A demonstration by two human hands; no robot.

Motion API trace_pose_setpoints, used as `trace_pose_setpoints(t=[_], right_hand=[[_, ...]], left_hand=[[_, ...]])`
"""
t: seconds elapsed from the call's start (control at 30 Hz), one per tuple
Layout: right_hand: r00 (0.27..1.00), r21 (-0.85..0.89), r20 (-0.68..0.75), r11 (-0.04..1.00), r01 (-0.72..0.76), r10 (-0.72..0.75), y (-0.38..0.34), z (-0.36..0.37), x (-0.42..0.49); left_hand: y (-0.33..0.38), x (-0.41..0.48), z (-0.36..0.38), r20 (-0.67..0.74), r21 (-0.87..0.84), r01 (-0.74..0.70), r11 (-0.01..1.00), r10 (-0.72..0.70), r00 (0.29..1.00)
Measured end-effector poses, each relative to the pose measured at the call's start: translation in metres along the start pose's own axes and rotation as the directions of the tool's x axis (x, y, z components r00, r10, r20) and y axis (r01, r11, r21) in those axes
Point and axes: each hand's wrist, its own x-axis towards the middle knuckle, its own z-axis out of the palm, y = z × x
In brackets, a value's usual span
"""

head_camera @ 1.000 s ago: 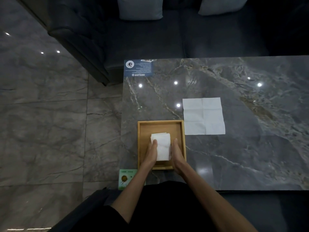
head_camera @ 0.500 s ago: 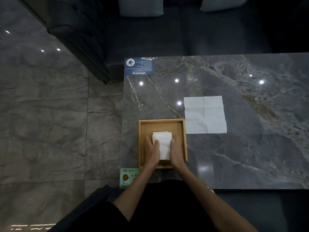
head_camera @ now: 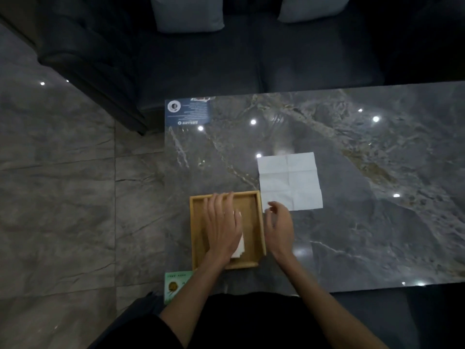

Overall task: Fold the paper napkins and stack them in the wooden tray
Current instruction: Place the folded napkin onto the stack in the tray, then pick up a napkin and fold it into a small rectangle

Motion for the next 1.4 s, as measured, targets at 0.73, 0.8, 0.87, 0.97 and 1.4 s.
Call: trace_pose_setpoints(t=[0.73,0.8,0.87,0.97,1.4], right_hand=[[0.872,-0.211,-0.034,0.850,-0.483,0.488,0.075,-0.078,0.191],[0.863,-0.210,-0.026,0.842,-0.498,0.504,0.074,-0.081,0.192],[0.868,-0.107,-0.032,0.862,-0.495,0.495,0.073,-0.087,0.191],[0.934,0.042,0.036,0.933,-0.357,0.355,0.063,-0.105,0.190],[0.790,-0.005,0.376,0.851,0.525,-0.485,-0.128,-0.163,0.139]], left_hand=[[0.099,0.163,0.117,0.491,-0.347,0.811,0.470,-0.645,0.585],[0.104,0.161,0.116,0.509,-0.357,0.806,0.473,-0.625,0.592],[0.109,0.159,0.111,0.530,-0.392,0.800,0.454,-0.600,0.599],[0.114,0.157,0.093,0.570,-0.465,0.792,0.395,-0.551,0.609],[0.056,0.086,-0.065,0.401,-0.668,0.543,0.509,-0.369,0.839]])
